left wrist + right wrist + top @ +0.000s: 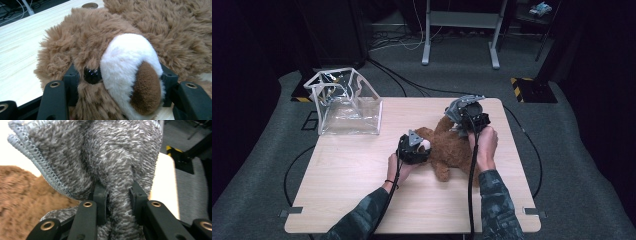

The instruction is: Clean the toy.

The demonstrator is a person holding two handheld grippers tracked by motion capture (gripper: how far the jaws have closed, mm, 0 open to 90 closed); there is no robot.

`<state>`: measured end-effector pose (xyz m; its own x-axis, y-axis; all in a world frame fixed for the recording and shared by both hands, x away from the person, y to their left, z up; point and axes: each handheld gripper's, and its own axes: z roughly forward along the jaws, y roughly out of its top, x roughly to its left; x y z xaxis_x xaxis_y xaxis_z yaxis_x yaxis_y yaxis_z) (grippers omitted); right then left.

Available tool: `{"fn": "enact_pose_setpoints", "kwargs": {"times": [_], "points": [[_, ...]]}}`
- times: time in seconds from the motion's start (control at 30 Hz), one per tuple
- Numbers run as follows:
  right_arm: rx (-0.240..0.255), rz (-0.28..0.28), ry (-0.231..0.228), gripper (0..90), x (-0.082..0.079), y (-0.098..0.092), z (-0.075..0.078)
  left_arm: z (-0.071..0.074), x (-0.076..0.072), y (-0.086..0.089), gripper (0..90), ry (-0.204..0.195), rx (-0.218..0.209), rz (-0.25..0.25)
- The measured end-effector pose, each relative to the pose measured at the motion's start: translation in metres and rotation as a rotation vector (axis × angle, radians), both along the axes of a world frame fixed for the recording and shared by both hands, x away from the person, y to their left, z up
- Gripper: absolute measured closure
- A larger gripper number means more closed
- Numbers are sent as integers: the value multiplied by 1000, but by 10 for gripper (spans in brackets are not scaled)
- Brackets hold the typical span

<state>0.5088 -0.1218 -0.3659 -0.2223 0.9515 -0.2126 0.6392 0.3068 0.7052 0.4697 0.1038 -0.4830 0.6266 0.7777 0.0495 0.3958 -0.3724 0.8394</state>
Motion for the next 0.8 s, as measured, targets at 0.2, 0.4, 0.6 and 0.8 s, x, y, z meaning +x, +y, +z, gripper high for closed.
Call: {"fn": "enact_pose_setpoints", "kwargs": {"times": [0.2,0.4,0.6,0.8], "points": [[-23,-6,154,725,9,0,-23,1,1,1,388,6,10,-8],[29,-13,172,733,23,9,-40,0,1,0,388,4,11,-10],[63,20,172,743,32,27,-46,0,1,1,388,8,22,-14],[102,64,193,746,37,38,-48,0,1,0,388,1,24,-15]]}}
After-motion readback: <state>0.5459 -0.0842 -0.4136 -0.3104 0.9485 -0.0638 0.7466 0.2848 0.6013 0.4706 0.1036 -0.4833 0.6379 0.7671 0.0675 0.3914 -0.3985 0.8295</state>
